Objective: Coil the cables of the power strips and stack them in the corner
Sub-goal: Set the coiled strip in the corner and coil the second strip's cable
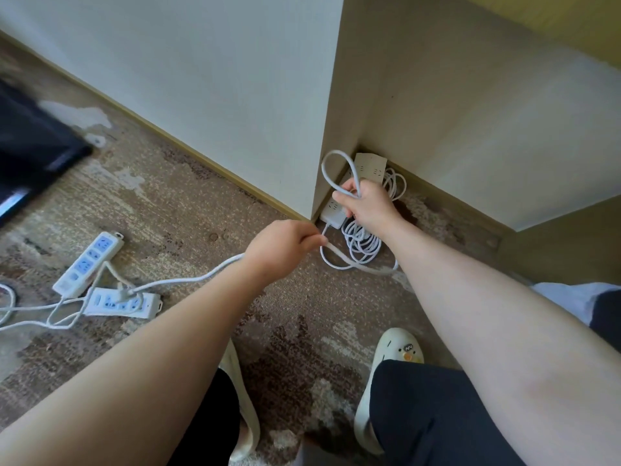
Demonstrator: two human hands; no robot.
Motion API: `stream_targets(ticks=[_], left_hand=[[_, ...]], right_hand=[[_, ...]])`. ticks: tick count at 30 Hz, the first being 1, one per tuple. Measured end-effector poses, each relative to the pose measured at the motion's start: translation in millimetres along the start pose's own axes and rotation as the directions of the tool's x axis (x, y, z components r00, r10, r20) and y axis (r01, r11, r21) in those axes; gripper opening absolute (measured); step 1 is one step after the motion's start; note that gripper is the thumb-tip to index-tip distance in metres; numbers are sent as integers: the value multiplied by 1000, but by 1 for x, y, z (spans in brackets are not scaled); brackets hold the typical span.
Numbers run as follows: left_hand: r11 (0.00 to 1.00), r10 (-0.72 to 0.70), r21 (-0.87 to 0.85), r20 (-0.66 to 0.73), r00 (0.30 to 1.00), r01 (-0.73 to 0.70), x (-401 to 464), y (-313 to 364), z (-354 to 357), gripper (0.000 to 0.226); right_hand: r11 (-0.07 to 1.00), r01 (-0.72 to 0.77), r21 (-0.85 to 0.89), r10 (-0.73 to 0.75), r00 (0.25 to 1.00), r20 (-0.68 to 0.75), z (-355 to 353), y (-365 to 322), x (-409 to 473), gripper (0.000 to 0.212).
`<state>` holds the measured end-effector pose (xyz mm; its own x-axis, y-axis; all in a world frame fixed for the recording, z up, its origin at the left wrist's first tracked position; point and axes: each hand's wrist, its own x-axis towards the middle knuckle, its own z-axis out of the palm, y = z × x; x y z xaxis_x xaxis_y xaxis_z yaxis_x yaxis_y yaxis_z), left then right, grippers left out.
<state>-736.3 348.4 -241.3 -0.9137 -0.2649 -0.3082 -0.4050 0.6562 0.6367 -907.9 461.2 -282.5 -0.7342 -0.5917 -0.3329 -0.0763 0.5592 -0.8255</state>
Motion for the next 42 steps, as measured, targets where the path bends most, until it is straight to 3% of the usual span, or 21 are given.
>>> stream_targets(ticks=[4,7,11,16,20,23,26,36,42], left_hand=[[951,-268,190,118,956,244,-5,-22,16,25],[943,-328,-6,123,937,331,-7,-39,6,22],[952,-287,-85,78,955,293,-7,-38,-11,21],[996,-69,34,-227,972,79,11,7,-11,17],[965,-194,124,-255,947,231,8,11,-1,13],[976,-218,-55,-275,936,211,10,15,1,11],[964,-246,-168,-284,927,205,16,17,0,9],[923,-375,-207,-290,880,325,22,9,9,11],[929,-366,-188,-361,858,318,24,16,7,21]], right_hand=[[999,-30,-32,29,999,-14,1,4,0,19],[997,-10,-71,8,1000,-18,1,3,1,19],[999,-6,-32,7,1000,19,7,0,0,19],[994,-71,79,58,987,153,4,-3,-6,17],[994,-100,39,83,950,301,5,-3,-14,18],[989,-131,65,99,927,362,8,-5,-16,17],[988,-134,78,95,918,384,10,-11,-16,20],[967,-201,156,121,903,412,2,-10,-20,24],[984,-160,76,111,894,435,3,-20,-23,38]])
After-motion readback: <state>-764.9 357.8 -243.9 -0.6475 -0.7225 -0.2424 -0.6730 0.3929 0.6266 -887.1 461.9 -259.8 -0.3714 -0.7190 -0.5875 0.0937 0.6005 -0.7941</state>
